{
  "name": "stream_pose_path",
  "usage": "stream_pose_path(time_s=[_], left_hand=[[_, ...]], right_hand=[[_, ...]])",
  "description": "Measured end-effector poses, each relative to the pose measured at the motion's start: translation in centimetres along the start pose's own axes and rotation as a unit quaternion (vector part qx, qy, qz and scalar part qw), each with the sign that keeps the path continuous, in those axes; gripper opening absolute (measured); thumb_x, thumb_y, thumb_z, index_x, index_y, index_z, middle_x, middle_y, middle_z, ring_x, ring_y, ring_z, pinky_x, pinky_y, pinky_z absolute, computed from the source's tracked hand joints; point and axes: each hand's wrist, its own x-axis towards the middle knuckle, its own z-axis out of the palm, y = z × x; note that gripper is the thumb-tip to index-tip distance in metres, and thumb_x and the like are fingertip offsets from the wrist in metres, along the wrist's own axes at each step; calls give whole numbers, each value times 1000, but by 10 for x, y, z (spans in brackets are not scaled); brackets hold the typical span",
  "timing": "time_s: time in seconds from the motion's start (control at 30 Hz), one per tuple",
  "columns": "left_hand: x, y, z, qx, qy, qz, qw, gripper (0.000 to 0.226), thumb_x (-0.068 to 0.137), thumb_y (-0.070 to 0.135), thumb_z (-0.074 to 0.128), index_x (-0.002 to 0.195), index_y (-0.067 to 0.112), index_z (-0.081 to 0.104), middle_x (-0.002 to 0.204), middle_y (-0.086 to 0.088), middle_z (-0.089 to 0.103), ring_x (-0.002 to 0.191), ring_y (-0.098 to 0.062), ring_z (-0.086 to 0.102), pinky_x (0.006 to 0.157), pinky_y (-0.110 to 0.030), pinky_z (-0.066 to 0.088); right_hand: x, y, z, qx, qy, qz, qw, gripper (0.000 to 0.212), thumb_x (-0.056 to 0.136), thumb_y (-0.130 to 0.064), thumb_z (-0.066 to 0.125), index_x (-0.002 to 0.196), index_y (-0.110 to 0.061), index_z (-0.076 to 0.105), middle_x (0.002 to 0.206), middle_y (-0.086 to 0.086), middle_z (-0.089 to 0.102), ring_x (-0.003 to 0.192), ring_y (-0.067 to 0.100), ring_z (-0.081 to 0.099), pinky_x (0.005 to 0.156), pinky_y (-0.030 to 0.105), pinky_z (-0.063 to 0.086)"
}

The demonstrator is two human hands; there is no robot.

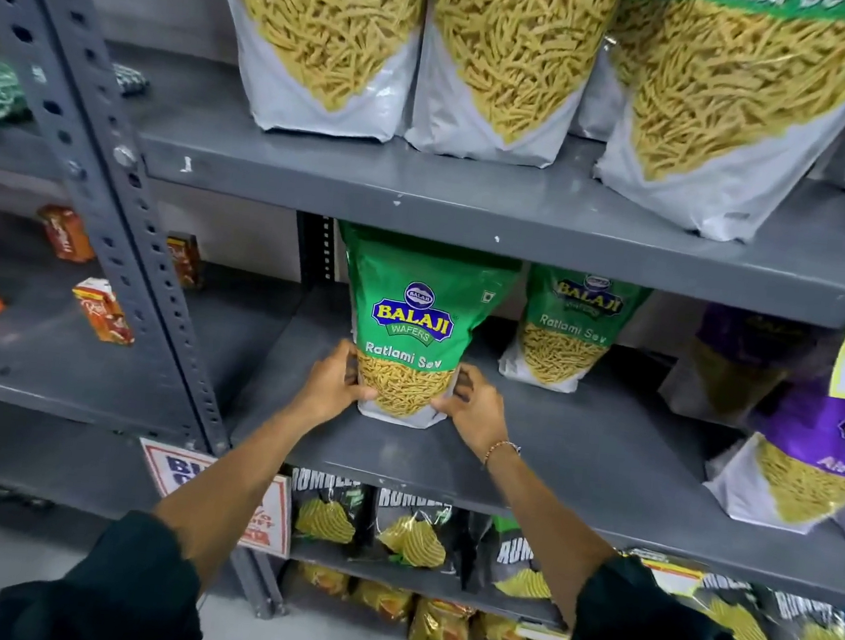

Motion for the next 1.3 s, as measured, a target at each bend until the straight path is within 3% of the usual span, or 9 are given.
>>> stream_pose_path(time_s=[0.13,0.27,0.33,0.6,0.77,0.87,1.0,1.1,1.3], left_hand=[[-12,12,-3,157,30,-14,987,52,78,19,71,121,9,44,130,-15,58,121,-33,53,95,-40,43],[-44,52,-9,272,42,-12,961,32,84,29,62,102,2,60,104,-14,68,96,-30,62,82,-37,48],[-65,76,-9,240,15,55,969,24,86,28,59,94,8,69,93,-6,72,83,-19,64,81,-33,52],[-121,203,-23,-12,108,279,954,10,81,28,63,78,20,68,71,2,71,68,-16,70,70,-30,55],[-102,273,-35,-112,102,314,937,4,86,28,60,86,26,63,83,-1,71,79,-19,70,77,-36,57],[-78,305,-25,-97,61,301,947,27,86,29,60,112,21,59,111,0,67,100,-17,65,85,-31,51],[-57,334,-2,-53,-34,272,960,72,86,44,57,144,19,21,149,0,36,124,-15,46,100,-32,39],[-49,344,12,8,-45,224,974,84,86,58,45,149,24,0,159,1,13,144,-22,23,114,-40,26],[-39,352,27,-49,-126,186,973,86,89,59,36,149,18,-11,161,0,0,147,-19,9,117,-37,15]], right_hand=[[-10,-5,0,-44,-7,1,999,62,73,-2,73,128,-8,45,119,12,65,106,20,62,97,35,50],[-34,-21,-4,-117,75,-4,990,31,76,5,64,106,1,57,100,15,69,90,25,65,74,13,52],[-54,-39,-8,-146,91,-38,984,21,76,9,51,92,2,63,90,20,72,83,27,67,77,24,55],[-131,-151,-78,-92,239,-253,933,10,78,0,64,79,-8,68,74,-1,68,65,7,62,65,2,45],[-136,-210,-139,-91,380,-350,851,4,84,-9,62,88,-11,63,87,-1,60,78,11,58,73,12,47],[-120,-231,-164,-76,440,-374,813,15,87,-18,62,97,-9,57,99,5,54,89,15,53,81,27,46],[-97,-243,-179,-73,402,-291,865,63,81,-41,65,125,-3,42,124,13,48,109,22,48,91,23,37],[-83,-242,-187,-93,351,-213,907,94,70,-55,69,138,-6,28,142,14,40,128,29,42,101,41,42],[-83,-232,-197,-51,359,-257,896,59,66,-55,73,112,-24,53,112,0,67,102,17,62,81,31,50]])
